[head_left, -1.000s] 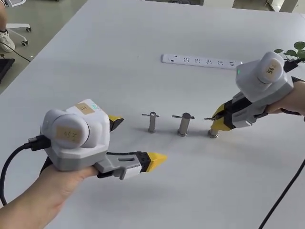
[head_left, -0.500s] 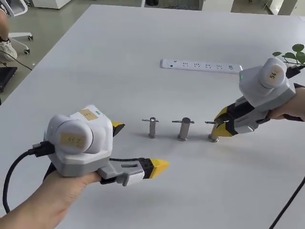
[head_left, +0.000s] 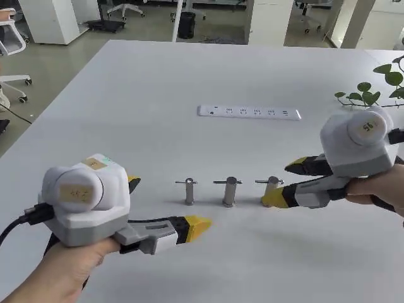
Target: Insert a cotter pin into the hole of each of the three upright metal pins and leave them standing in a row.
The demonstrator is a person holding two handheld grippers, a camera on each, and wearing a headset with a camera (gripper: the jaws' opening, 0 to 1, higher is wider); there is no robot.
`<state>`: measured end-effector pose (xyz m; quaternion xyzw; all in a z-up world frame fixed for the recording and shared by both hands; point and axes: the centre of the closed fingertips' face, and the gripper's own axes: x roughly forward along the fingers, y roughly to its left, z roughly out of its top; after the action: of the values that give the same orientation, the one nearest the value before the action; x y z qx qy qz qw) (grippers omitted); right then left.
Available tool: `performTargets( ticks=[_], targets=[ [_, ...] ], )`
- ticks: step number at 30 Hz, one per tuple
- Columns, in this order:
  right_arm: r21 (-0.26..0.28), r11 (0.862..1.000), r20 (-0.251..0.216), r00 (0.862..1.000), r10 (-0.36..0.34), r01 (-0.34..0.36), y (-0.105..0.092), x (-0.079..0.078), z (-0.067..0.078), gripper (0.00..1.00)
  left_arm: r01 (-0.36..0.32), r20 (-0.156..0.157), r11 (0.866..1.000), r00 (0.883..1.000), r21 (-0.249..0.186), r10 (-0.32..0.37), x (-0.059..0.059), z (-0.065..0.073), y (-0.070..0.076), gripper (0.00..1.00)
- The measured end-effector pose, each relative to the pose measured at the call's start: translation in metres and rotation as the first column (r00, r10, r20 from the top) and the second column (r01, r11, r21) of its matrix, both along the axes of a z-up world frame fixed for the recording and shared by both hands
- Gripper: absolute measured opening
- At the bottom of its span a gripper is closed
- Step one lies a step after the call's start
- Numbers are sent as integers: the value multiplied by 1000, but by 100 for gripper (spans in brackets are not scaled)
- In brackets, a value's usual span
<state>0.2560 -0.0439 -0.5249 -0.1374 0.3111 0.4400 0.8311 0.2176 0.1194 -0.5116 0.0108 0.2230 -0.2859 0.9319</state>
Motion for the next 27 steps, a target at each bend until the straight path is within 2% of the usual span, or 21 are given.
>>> performTargets(
  ticks=[2, 4, 6, 9, 11, 12, 14, 16, 18, 20, 25, 27],
  targets=[
    [23, 999, -23, 999, -48, 48, -2, -7, 0, 58, -7, -10, 1000, 1000, -3, 7, 1, -1, 0, 96],
    [61, 992, -10, 994, -113, 113, -3, -7, 4, 61, -16, -19, 1000, 1000, -5, 16, 4, -2, 0, 98],
    [108, 985, -5, 991, -137, 137, 0, -10, 5, 62, -31, -25, 999, 999, -15, 31, 7, -2, 1, 99],
    [107, 979, 7, 985, -174, 172, -2, -13, -2, 64, -48, -32, 999, 998, -16, 48, 7, -3, 0, 99],
    [121, 973, 5, 980, -200, 198, -2, -16, -3, 66, -51, -21, 999, 998, -4, 51, 7, -1, 0, 99],
    [124, 971, 5, 978, -208, 206, -1, -21, -3, 67, -60, 28, 997, 998, 49, 58, 9, 3, 5, 99],
    [140, 965, 13, 974, -224, 220, 0, -23, -1, 69, -56, 52, 996, 997, 76, 53, 9, 6, 4, 99],
    [151, 962, 23, 972, -234, 228, 1, -24, 1, 70, -54, 54, 996, 997, 75, 50, 7, 8, 3, 99],
    [146, 962, 21, 972, -235, 230, 3, -29, 1, 71, -51, 57, 996, 997, 73, 46, 7, 8, 3, 99],
    [123, 965, 45, 970, -238, 231, 2, -33, 2, 72, -52, 60, 997, 997, 65, 48, 6, 10, 3, 99],
    [100, 958, 66, 959, -275, 267, -2, -37, 2, 71, -73, 60, 997, 996, 41, 70, 6, 15, 6, 99],
    [76, 962, 72, 961, -268, 262, -3, -40, 0, 71, -78, 57, 996, 995, 33, 77, 4, 16, 7, 99]
  ],
)
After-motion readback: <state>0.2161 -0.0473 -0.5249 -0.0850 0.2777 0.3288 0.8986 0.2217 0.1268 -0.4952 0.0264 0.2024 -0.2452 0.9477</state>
